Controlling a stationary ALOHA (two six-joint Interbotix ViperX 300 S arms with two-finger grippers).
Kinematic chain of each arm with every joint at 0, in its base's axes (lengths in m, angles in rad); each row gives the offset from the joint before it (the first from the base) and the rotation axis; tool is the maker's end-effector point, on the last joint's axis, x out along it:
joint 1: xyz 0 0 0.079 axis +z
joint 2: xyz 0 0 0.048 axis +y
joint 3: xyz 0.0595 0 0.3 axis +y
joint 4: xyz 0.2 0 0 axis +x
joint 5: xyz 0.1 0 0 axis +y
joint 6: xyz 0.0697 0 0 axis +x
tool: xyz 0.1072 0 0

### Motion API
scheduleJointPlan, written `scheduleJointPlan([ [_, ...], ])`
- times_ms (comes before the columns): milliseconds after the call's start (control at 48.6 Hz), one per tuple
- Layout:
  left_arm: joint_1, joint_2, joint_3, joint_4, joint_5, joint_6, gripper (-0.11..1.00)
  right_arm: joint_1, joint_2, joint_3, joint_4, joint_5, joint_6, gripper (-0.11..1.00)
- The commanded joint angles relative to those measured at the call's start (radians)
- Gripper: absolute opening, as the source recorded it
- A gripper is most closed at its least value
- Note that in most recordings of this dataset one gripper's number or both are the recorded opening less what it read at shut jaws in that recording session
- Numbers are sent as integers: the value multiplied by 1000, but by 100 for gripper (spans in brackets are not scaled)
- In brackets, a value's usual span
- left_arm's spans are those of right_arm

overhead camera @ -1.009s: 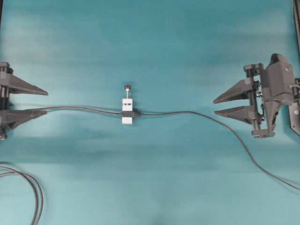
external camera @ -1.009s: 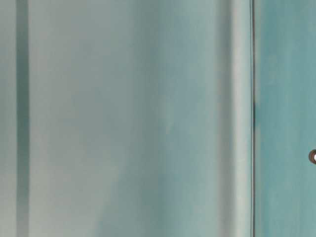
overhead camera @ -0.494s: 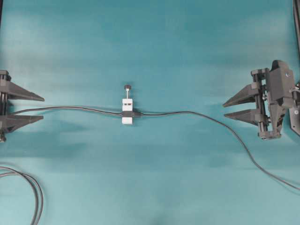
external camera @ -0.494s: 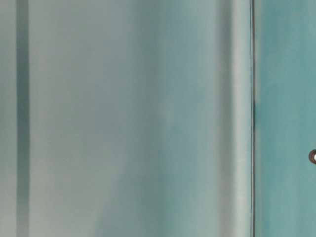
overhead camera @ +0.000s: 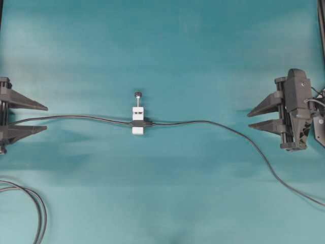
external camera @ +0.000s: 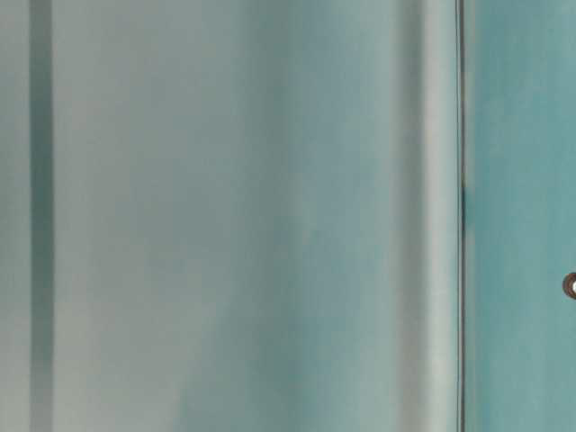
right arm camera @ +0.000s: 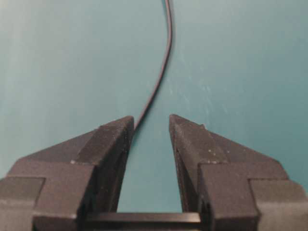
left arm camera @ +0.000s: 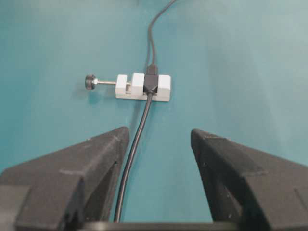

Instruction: Insert the USB cable into the female connector supported by the left arm.

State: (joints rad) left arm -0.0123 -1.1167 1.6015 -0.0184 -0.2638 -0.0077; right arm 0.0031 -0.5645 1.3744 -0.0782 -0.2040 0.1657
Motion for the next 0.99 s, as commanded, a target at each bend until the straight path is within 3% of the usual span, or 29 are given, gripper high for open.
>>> scheduleJointPlan([
  [0, -2, 6, -12, 0, -5, -5, 66, -2, -2, -14, -2, 9, 2, 39],
  [679, -2, 5, -12, 0, -5, -5, 66, -2, -12, -5, -2, 31, 2, 39],
  [968, -2, 6, -12, 0, -5, -5, 66, -2, -153, 14, -2, 140, 6, 39],
])
